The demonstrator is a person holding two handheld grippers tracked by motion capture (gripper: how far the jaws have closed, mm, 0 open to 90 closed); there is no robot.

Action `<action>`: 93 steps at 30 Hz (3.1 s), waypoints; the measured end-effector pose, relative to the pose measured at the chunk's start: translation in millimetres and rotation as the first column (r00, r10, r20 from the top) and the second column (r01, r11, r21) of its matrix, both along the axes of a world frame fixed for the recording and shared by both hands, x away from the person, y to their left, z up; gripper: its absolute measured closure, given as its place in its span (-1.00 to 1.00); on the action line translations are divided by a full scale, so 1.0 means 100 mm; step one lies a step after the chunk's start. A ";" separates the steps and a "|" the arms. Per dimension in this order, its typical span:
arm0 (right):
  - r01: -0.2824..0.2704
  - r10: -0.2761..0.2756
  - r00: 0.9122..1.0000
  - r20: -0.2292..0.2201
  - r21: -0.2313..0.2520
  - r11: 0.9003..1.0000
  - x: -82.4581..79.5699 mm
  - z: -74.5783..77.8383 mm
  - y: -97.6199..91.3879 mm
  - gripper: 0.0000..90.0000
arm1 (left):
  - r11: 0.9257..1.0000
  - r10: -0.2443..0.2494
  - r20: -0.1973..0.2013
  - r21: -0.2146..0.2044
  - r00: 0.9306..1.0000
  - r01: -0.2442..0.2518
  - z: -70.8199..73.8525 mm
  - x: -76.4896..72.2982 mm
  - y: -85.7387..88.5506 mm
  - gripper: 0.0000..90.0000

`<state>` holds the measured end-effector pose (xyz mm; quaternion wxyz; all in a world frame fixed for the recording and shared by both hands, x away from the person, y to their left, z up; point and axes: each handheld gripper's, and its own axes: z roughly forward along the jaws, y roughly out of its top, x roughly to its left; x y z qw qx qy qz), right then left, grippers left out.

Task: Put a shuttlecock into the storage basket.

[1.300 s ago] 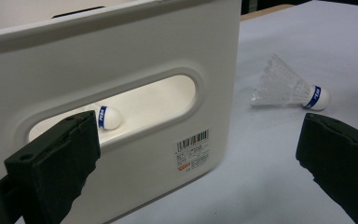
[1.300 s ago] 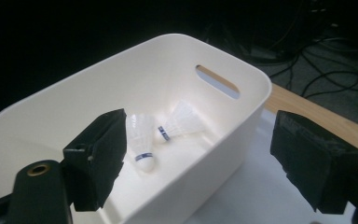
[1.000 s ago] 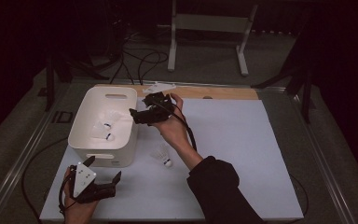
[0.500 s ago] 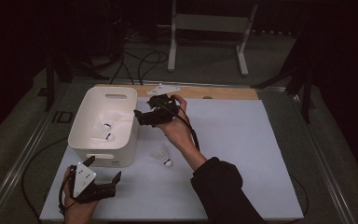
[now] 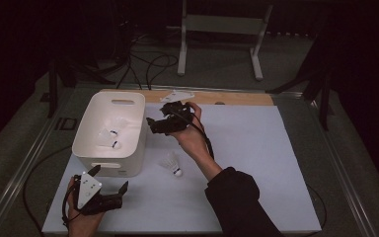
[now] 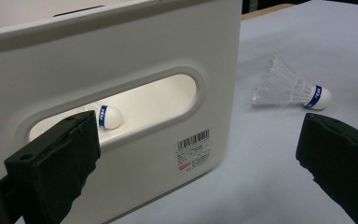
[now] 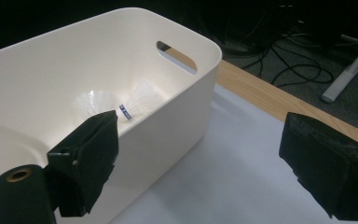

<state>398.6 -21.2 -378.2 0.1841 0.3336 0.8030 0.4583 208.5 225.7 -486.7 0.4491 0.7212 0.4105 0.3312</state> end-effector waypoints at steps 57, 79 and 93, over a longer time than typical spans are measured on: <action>0.024 -0.027 0.998 -0.059 -0.054 0.998 0.00 -0.37 -0.16 -0.78 | 1.000 -0.001 0.002 0.003 1.000 0.001 0.00 -0.01 0.00 -1.00; 0.018 -0.028 0.994 -0.102 -0.096 0.995 -0.03 -0.62 -0.14 -0.79 | 1.000 -0.001 0.002 0.001 1.000 0.001 0.00 -0.01 0.00 -1.00; 0.024 -0.042 0.990 -0.134 -0.133 0.991 -0.07 -0.78 -0.18 -0.79 | 1.000 0.001 0.003 -0.001 1.000 -0.001 0.00 -0.01 -0.01 -1.00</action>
